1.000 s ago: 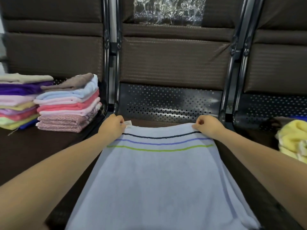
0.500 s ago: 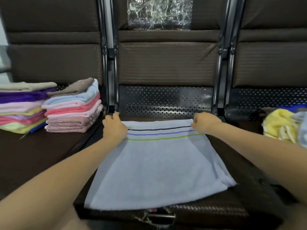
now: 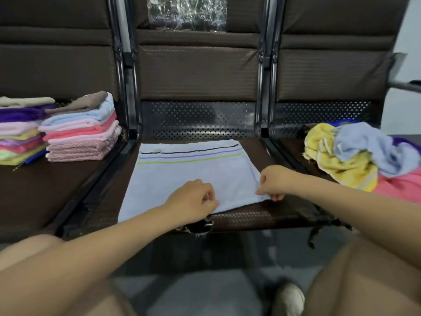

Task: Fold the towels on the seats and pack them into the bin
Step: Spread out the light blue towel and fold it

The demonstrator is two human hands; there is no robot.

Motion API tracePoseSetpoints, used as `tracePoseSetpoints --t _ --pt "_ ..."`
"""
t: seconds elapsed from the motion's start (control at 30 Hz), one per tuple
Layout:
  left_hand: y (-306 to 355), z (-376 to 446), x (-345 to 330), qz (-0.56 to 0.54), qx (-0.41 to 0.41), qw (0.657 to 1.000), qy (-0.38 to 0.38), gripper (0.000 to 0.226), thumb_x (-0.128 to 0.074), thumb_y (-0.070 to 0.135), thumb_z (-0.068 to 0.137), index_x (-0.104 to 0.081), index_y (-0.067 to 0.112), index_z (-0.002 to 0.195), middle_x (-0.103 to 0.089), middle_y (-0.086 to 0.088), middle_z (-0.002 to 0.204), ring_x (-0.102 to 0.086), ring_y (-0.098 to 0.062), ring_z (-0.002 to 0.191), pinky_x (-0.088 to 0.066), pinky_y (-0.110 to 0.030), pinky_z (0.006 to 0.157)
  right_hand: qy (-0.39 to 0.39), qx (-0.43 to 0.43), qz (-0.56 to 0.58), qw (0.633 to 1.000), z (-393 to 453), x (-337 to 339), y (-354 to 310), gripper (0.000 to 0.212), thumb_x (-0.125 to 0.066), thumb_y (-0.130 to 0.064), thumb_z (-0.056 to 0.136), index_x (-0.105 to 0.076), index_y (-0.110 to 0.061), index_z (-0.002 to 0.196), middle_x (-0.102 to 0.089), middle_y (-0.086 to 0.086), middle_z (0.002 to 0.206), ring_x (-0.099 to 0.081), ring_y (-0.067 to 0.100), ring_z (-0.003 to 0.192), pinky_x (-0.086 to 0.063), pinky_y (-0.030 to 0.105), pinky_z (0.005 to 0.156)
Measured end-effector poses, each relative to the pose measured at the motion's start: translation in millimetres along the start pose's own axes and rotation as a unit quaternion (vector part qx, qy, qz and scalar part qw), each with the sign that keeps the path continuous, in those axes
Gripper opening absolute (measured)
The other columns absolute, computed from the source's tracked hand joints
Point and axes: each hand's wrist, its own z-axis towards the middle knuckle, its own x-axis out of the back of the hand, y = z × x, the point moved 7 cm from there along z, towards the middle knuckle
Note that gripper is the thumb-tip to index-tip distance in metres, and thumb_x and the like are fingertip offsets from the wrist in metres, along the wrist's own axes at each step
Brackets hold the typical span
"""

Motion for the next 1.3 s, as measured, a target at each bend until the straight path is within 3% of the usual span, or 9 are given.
tracePoseSetpoints --t 0.13,0.3,0.4,0.5,0.63,0.73,0.93,1.07,1.3 --pt "2 -11 -10 0.051 -0.072 0.996 -0.017 0.067 -0.035 0.078 0.068 -0.050 0.030 0.111 -0.046 0.004 0.106 -0.045 -0.017 0.104 -0.041 -0.034 0.092 0.027 -0.045 0.078 0.996 -3 5 8 0.019 -0.063 -0.006 0.088 -0.056 0.001 0.073 -0.058 0.006 0.039 -0.058 0.011 0.034 -0.048 0.020 0.041" --pt "-3 -10 -11 0.013 -0.074 0.997 0.011 0.056 -0.035 0.067 0.078 -0.054 0.027 0.112 -0.045 0.006 0.102 -0.045 -0.018 0.105 -0.041 -0.035 0.093 0.085 0.010 0.128 0.988 -3 15 5 0.016 -0.062 0.004 0.075 -0.055 -0.005 0.063 -0.056 0.008 0.053 -0.055 0.018 0.056 -0.048 0.023 0.056" --pt "-6 -13 -6 -0.025 -0.092 0.994 0.056 0.060 -0.028 0.065 0.081 -0.059 0.025 0.112 -0.045 0.010 0.096 -0.045 -0.013 0.098 -0.041 -0.030 0.089 0.059 0.021 0.518 0.853 -3 20 11 0.018 -0.054 0.010 0.081 -0.060 -0.007 0.082 -0.061 0.009 0.079 -0.060 0.019 0.073 -0.051 0.028 0.072" --pt "-8 -17 -5 -0.038 -0.102 0.990 0.084 0.059 -0.029 0.062 0.083 -0.063 0.024 0.113 -0.048 0.011 0.097 -0.047 -0.013 0.096 -0.039 -0.025 0.084 -0.036 0.038 0.619 0.784 -5 16 18 0.021 -0.045 0.002 0.091 -0.061 -0.012 0.090 -0.064 0.004 0.088 -0.062 0.016 0.079 -0.051 0.029 0.077" --pt "-10 -21 -6 -0.041 -0.101 0.991 0.083 0.053 -0.032 0.058 0.084 -0.063 0.026 0.114 -0.048 0.012 0.099 -0.046 -0.012 0.097 -0.038 -0.025 0.085 -0.021 0.081 0.544 0.835 -5 13 34 0.023 -0.047 -0.001 0.092 -0.064 -0.012 0.101 -0.062 0.003 0.089 -0.055 0.012 0.075 -0.047 0.023 0.074" --pt "-11 -21 -7 -0.040 -0.096 0.991 0.079 0.054 -0.030 0.059 0.084 -0.062 0.029 0.116 -0.048 0.013 0.101 -0.046 -0.011 0.099 -0.039 -0.025 0.086 0.050 0.117 0.547 0.827 -6 22 38 0.017 -0.051 -0.001 0.093 -0.065 -0.010 0.096 -0.066 0.003 0.089 -0.059 0.016 0.084 -0.049 0.026 0.081" --pt "-9 -19 -6 -0.038 -0.085 0.992 0.086 0.039 -0.041 0.051 0.089 -0.063 0.028 0.113 -0.049 0.012 0.099 -0.047 -0.012 0.099 -0.041 -0.027 0.085 -0.015 0.139 0.554 0.821 -8 21 27 0.019 -0.050 0.002 0.091 -0.062 -0.012 0.088 -0.064 0.002 0.078 -0.061 0.013 0.069 -0.052 0.022 0.063" --pt "-7 -23 -3 -0.028 -0.117 0.987 0.108 0.021 -0.057 0.033 0.092 -0.065 0.024 0.110 -0.051 0.012 0.099 -0.049 -0.012 0.098 -0.042 -0.026 0.083 0.047 0.090 0.185 0.977 -6 11 43 0.011 -0.052 -0.002 0.085 -0.062 -0.007 0.087 -0.058 0.005 0.073 -0.052 0.014 0.059 -0.042 0.021 0.053" --pt "-9 -28 9 -0.008 -0.144 0.979 0.147 0.043 -0.040 0.056 0.088 -0.070 0.026 0.097 -0.050 0.018 0.087 -0.049 -0.004 0.085 -0.045 -0.028 0.068 0.155 0.257 -0.056 0.952 -29 19 -8 0.055 -0.061 -0.037 0.090 -0.042 -0.022 0.139 -0.048 -0.002 0.114 -0.042 0.019 0.119 -0.038 0.030 0.096"
